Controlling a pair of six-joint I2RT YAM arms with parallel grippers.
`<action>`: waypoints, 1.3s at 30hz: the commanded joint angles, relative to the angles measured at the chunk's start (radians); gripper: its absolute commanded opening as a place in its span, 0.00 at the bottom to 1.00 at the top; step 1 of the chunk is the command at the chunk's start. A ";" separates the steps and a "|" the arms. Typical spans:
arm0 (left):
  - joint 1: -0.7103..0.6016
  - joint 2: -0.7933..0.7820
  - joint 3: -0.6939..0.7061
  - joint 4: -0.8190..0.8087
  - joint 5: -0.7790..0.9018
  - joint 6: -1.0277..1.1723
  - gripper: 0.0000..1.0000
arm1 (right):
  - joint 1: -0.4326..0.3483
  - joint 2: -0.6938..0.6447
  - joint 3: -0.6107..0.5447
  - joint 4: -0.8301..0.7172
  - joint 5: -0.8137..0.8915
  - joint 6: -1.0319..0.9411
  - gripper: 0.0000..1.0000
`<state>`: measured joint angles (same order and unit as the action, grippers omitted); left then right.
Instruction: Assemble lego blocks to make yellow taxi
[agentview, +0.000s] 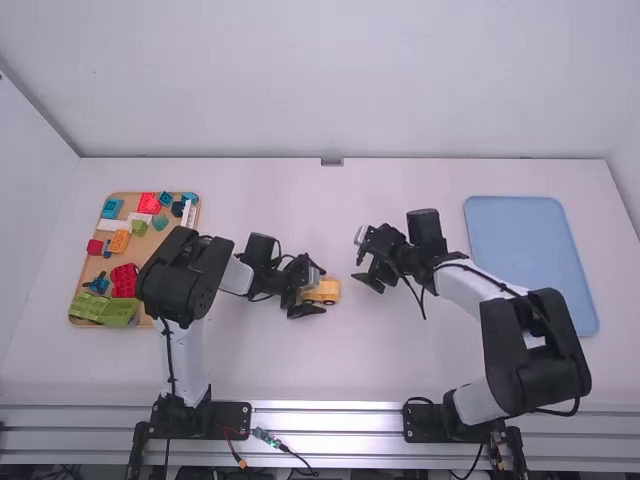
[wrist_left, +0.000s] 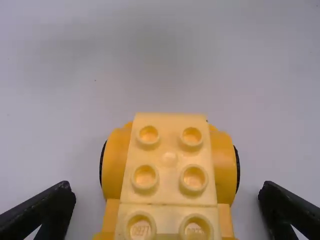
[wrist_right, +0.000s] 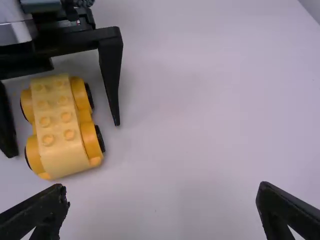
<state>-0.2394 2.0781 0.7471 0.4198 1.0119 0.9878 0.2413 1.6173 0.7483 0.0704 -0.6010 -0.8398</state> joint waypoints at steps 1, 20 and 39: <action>-0.002 0.015 -0.006 -0.032 -0.123 0.027 0.99 | -0.004 -0.025 -0.009 -0.004 0.000 0.006 0.99; 0.080 -0.501 -0.128 -0.441 -0.670 0.068 0.99 | -0.007 -0.025 -0.009 0.023 0.028 0.006 0.99; 0.594 -0.592 0.242 -0.798 -0.816 -0.855 0.99 | -0.007 -0.025 -0.009 0.103 0.027 0.006 0.99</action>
<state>0.3416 1.4689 0.9077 -0.3359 0.2489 0.2939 0.2363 1.6173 0.7483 0.1734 -0.5694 -0.8379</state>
